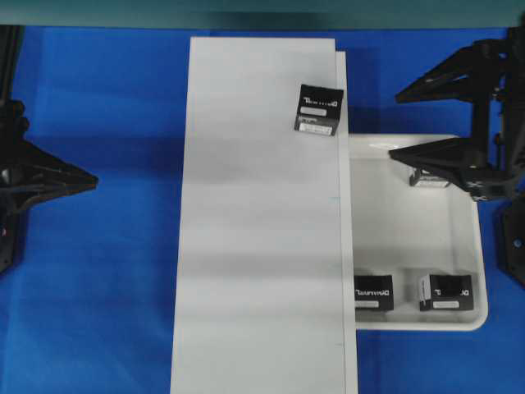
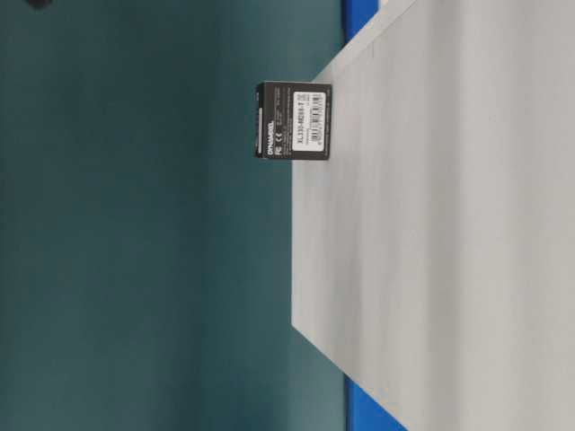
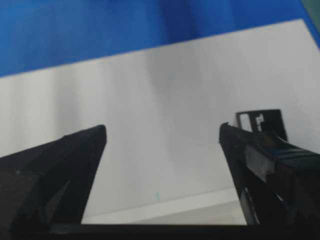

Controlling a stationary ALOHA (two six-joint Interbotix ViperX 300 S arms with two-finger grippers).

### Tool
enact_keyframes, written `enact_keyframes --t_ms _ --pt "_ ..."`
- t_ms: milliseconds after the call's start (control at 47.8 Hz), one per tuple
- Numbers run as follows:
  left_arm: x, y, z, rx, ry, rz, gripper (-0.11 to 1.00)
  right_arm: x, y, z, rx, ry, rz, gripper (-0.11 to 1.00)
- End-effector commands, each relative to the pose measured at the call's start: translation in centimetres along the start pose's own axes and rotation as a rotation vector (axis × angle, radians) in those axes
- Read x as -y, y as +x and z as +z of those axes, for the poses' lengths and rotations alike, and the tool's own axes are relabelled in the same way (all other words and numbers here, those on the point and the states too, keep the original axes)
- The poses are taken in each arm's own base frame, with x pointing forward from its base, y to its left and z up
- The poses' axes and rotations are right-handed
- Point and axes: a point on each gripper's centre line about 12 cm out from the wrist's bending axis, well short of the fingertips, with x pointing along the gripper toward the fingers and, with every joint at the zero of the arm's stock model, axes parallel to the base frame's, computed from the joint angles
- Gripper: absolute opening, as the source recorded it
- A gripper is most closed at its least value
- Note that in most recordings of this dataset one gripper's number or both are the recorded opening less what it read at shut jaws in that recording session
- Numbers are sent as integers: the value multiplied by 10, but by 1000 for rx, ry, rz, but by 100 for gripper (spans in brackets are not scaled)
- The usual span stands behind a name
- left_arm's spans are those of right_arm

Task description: Place the box from the white plastic tray onto the white base.

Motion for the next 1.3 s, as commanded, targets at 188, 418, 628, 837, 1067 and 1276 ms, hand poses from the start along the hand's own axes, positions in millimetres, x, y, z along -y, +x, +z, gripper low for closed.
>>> enact_keyframes --t_ms 188,418,628,837,1067,1276 --pt "0 -8 8 51 -3 -3 -7 -17 -28 -8 210 -15 65 97" --pt "2 -13 12 74 0 -10 -7 -23 -33 -23 218 -22 97 97" --pt "3 -16 15 89 0 -15 -7 -25 -33 -32 210 -15 111 97" --pt "5 -17 14 88 7 -28 -7 -24 -41 -37 226 -17 114 97" --pt "6 -17 15 89 9 -34 -7 -23 -48 -44 240 -14 117 97" --pt "6 -17 15 89 8 -36 -7 -23 -46 -48 228 -11 117 97"
